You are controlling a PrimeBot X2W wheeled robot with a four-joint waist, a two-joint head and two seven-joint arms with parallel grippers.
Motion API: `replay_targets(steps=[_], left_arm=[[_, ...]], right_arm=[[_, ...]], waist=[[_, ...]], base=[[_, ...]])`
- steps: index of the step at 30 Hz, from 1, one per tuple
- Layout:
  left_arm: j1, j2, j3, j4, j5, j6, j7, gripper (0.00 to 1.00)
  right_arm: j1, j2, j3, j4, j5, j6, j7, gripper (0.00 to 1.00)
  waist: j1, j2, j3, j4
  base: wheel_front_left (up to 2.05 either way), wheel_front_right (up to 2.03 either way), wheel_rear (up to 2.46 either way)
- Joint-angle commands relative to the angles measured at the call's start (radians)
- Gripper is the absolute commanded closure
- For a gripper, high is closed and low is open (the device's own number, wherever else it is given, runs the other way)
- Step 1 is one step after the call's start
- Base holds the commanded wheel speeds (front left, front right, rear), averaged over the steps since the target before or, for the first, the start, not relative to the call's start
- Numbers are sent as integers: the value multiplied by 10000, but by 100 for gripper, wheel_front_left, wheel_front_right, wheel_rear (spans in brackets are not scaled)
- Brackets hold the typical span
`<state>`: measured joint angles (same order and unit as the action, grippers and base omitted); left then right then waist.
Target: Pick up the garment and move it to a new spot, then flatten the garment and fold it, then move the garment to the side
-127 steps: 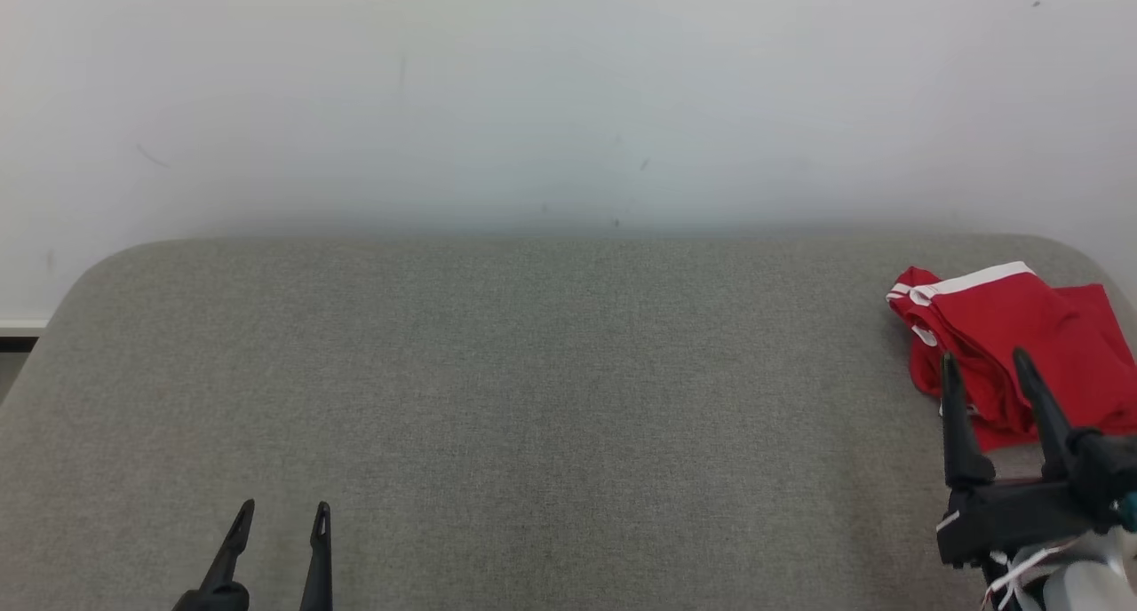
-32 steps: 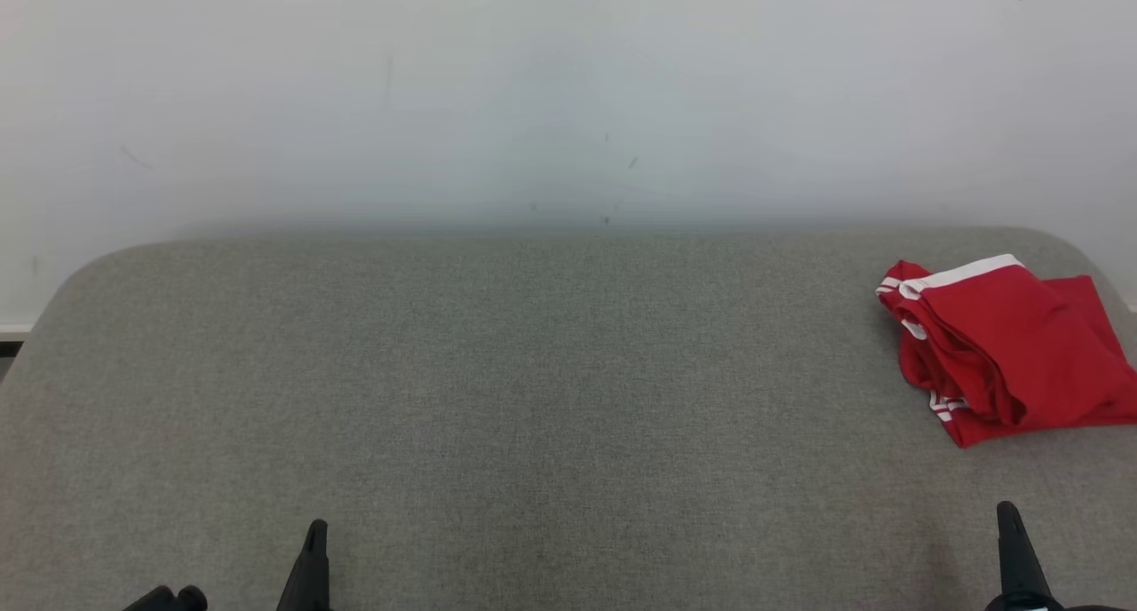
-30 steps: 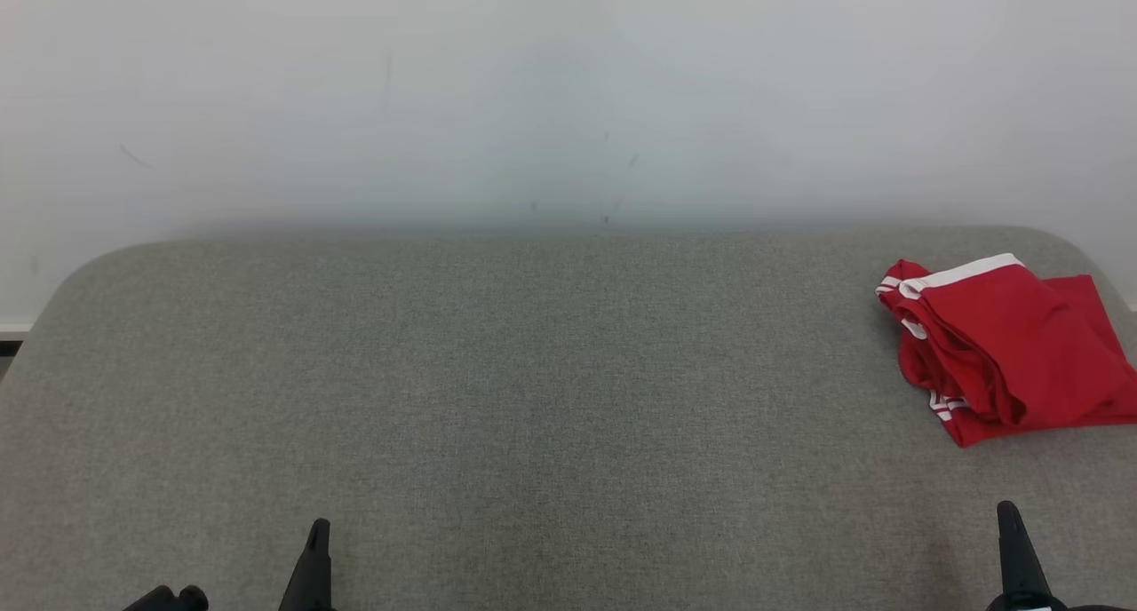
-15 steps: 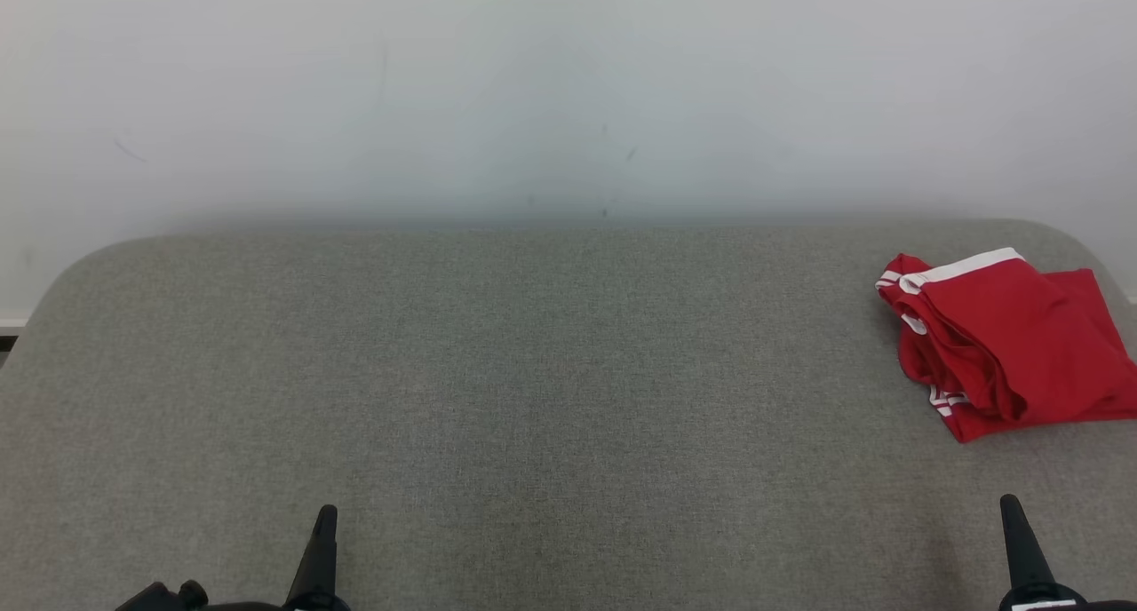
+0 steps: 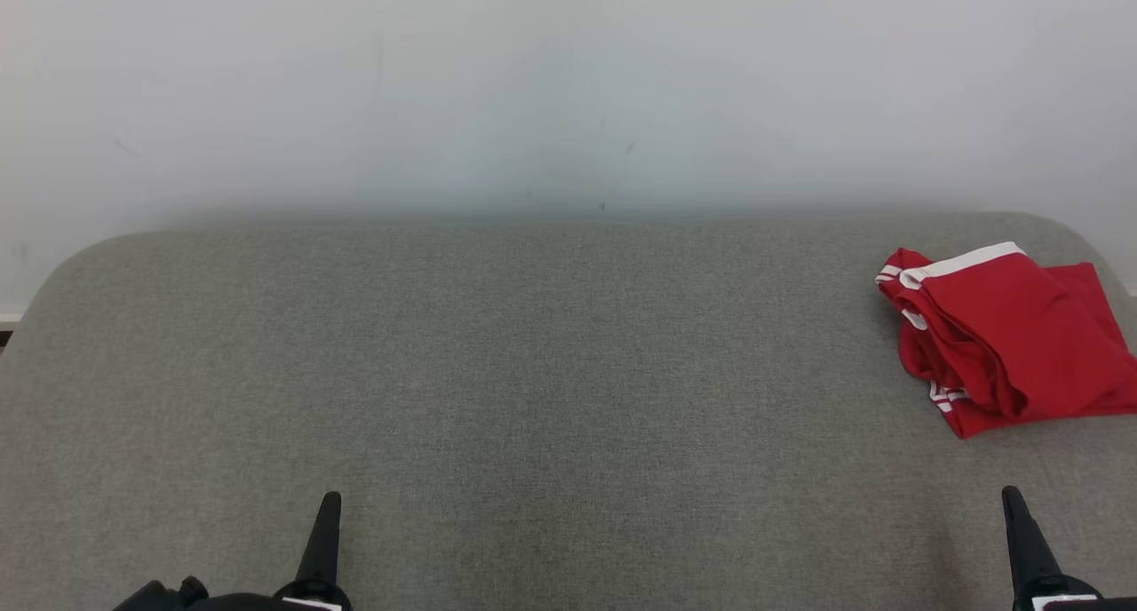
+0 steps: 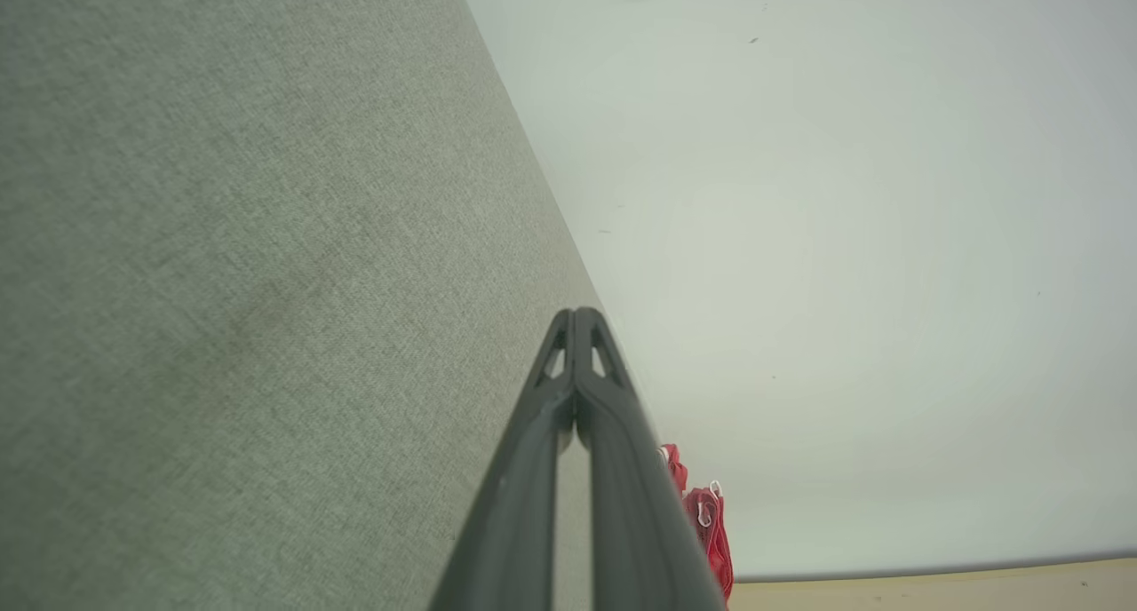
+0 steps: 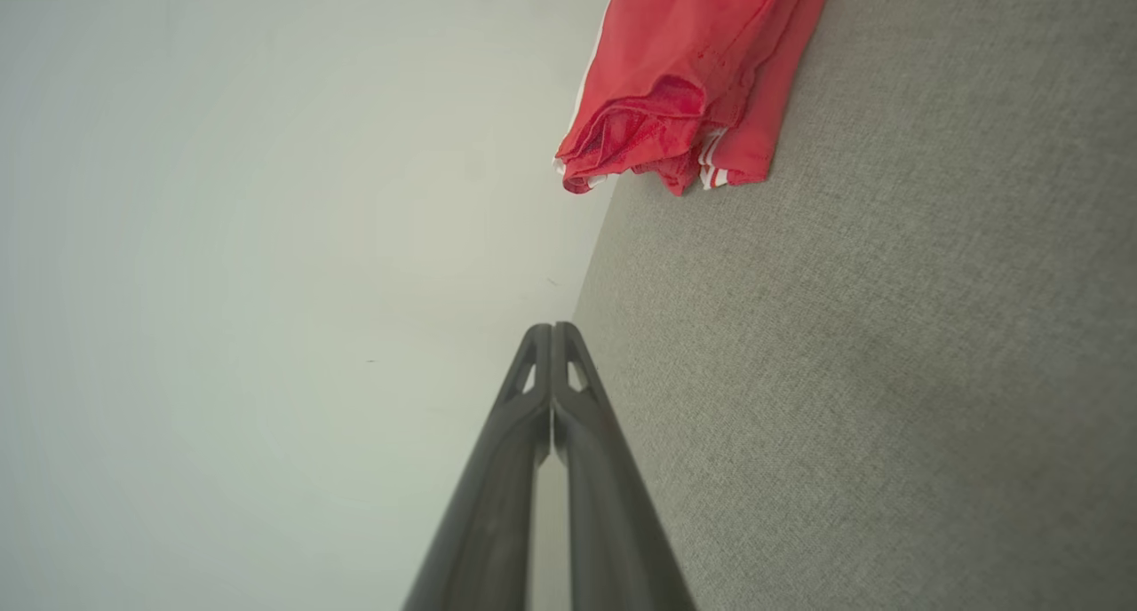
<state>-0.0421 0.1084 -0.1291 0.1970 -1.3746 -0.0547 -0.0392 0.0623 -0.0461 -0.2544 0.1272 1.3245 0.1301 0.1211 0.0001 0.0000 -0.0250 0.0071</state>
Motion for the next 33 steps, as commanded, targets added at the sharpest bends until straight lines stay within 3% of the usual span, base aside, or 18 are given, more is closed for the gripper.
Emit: replay_targets(steps=[1, 33], left_arm=[[-164, -33, 65, -26, -241, -107, 45, 100], [-399, -546, 488, 93, -2271, -714, 460, 100]], right_arm=[[-134, -55, -53, -92, 250, 8, 66, 100], [-199, -60, -298, -225, 2783, 10, 837, 100]], waist=[[-1, 0, 11, -3], [-1, 0, 240, -62]], base=[[0, 0, 0], [0, 0, 0]])
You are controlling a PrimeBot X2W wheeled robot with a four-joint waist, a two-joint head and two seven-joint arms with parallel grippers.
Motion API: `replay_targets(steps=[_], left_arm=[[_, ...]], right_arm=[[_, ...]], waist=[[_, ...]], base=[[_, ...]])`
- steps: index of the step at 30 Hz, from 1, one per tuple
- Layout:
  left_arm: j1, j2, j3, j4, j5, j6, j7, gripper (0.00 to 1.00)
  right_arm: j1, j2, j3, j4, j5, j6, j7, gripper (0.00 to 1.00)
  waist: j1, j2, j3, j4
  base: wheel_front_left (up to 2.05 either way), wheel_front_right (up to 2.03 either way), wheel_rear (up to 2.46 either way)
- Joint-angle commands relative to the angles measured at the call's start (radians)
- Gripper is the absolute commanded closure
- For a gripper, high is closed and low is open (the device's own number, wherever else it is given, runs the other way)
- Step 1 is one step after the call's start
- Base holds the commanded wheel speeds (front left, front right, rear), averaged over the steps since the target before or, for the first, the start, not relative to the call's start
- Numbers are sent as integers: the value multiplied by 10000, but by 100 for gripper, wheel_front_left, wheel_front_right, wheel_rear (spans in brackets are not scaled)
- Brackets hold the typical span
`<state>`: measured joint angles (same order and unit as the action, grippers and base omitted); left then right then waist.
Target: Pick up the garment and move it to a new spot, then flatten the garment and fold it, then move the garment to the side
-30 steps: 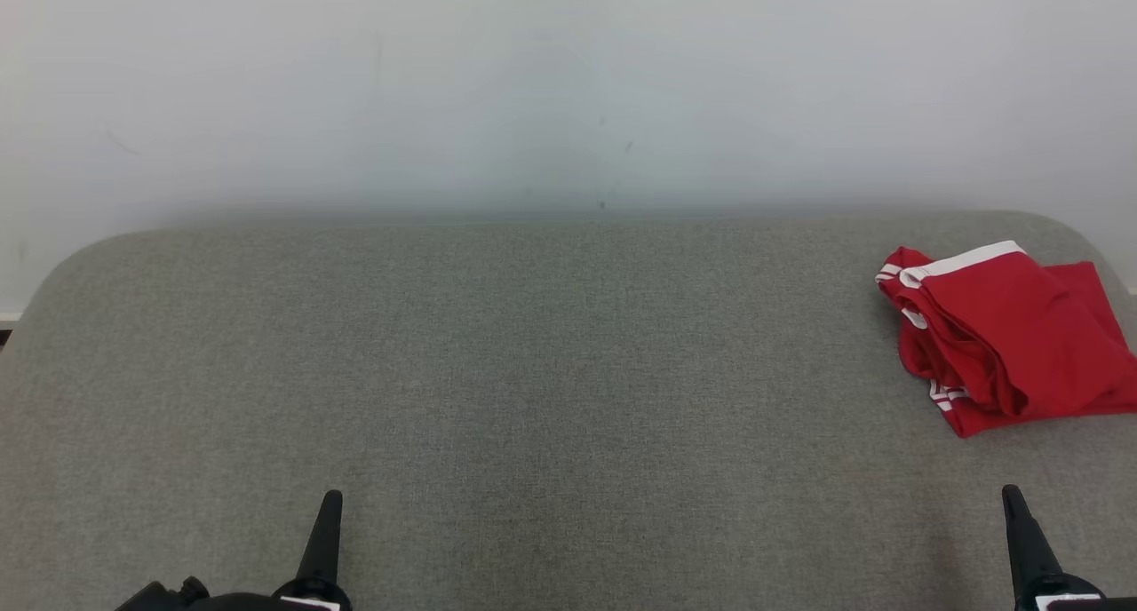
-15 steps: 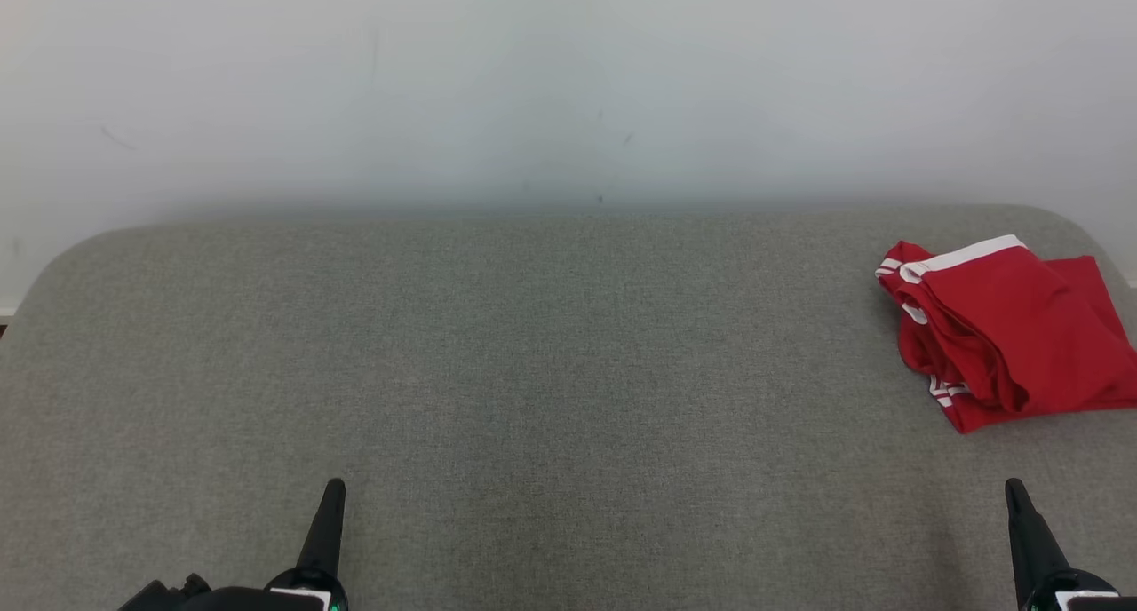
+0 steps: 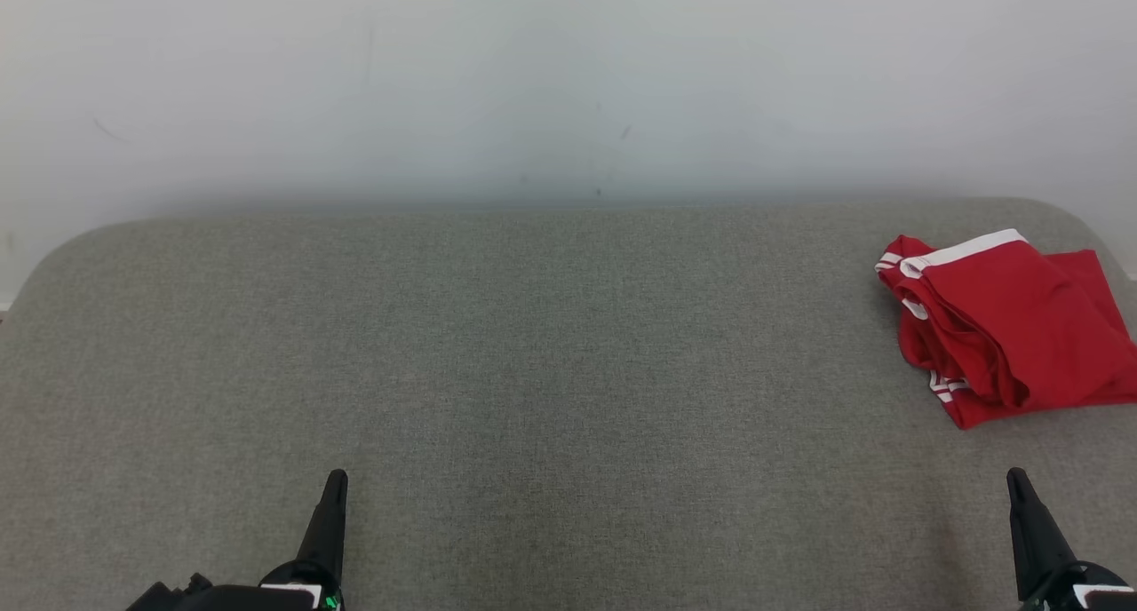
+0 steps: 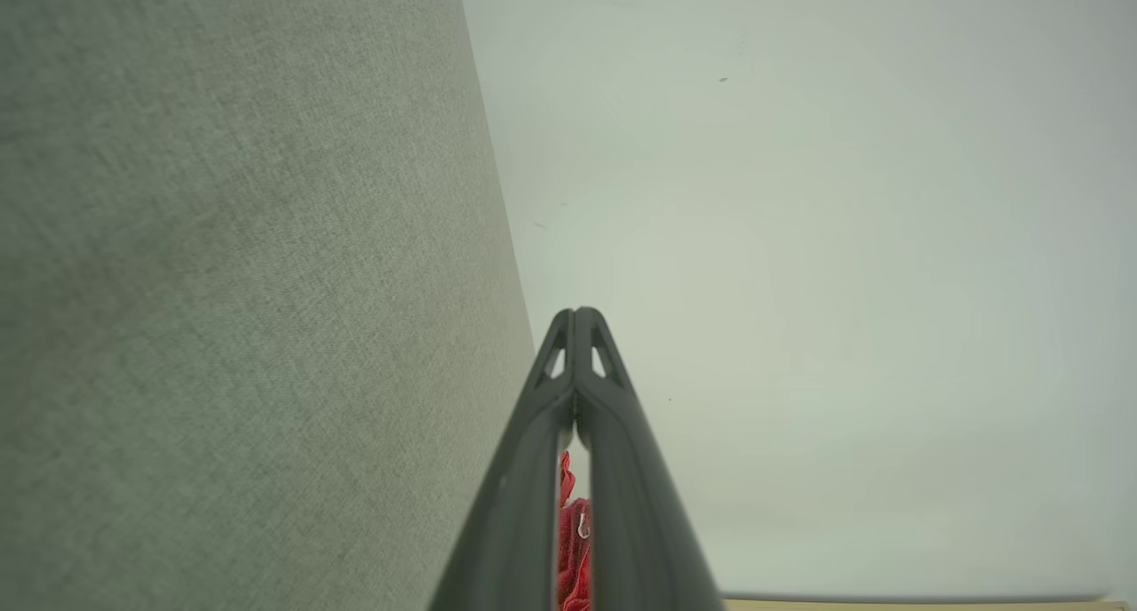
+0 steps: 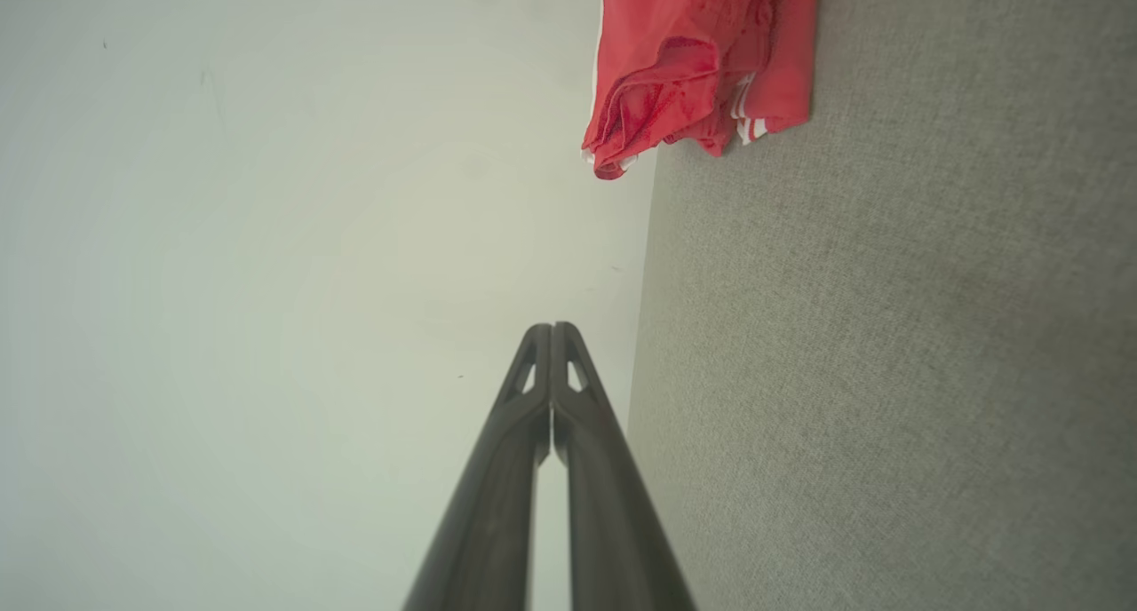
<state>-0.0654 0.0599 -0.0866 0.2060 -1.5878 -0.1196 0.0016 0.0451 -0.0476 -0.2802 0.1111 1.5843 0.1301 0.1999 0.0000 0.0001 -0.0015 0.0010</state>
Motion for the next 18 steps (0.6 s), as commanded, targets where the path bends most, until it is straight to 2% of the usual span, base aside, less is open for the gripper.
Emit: replay_targets(steps=[1, 18], left_arm=[[-172, -71, 75, 7, -187, -72, 69, 100], [-181, -119, 114, 18, -449, -148, 102, 100]], right_arm=[[-31, -44, -46, -66, 258, 11, 73, 100], [-45, -42, -76, -82, 525, 11, 178, 100]], waist=[[0, -1, 13, -3], [0, -1, 48, -12]], base=[[0, 0, 0], [0, 0, 0]])
